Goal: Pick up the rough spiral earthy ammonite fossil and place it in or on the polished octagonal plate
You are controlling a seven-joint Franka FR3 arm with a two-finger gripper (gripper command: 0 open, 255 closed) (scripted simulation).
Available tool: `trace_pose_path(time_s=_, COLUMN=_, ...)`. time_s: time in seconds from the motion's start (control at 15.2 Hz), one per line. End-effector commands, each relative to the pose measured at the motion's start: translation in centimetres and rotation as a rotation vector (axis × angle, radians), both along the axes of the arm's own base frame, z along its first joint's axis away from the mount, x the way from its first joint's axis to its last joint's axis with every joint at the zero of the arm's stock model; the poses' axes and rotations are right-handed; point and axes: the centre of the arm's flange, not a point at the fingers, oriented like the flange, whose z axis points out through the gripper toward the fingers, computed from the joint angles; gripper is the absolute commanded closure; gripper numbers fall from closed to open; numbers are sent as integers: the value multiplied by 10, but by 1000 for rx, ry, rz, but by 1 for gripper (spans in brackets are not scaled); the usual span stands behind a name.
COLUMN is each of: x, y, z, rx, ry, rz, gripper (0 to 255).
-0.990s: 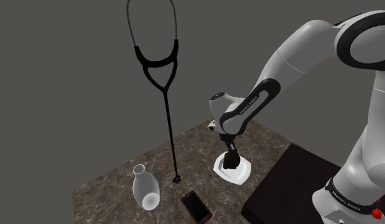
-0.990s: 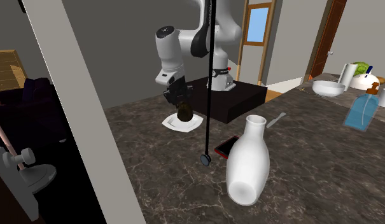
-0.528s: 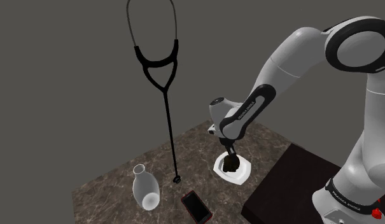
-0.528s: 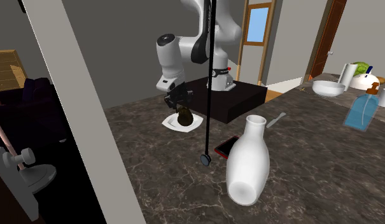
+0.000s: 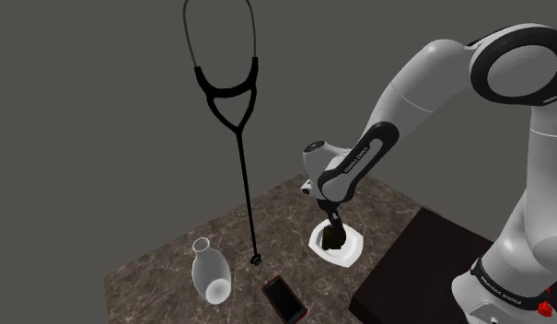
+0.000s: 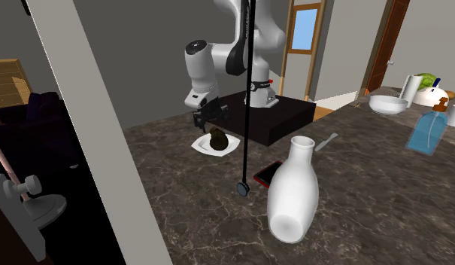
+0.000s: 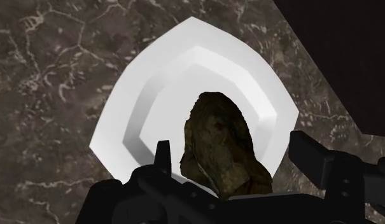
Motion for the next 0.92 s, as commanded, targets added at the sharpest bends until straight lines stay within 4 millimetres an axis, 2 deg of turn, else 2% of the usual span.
trace_pose_path(time_s=0.0, x=0, y=0, z=0, rx=0, ry=0, rz=0, gripper=0)
trace_pose_path(time_s=0.07, x=0, y=0, z=0, rx=0, ry=0, rz=0, gripper=0)
trace_pose_path(time_s=0.33, x=15, y=5, z=47, rx=0, ry=0, rz=0, gripper=0)
trace_pose_path(time_s=0.86, x=15, y=5, z=47, rx=0, ry=0, rz=0, gripper=0)
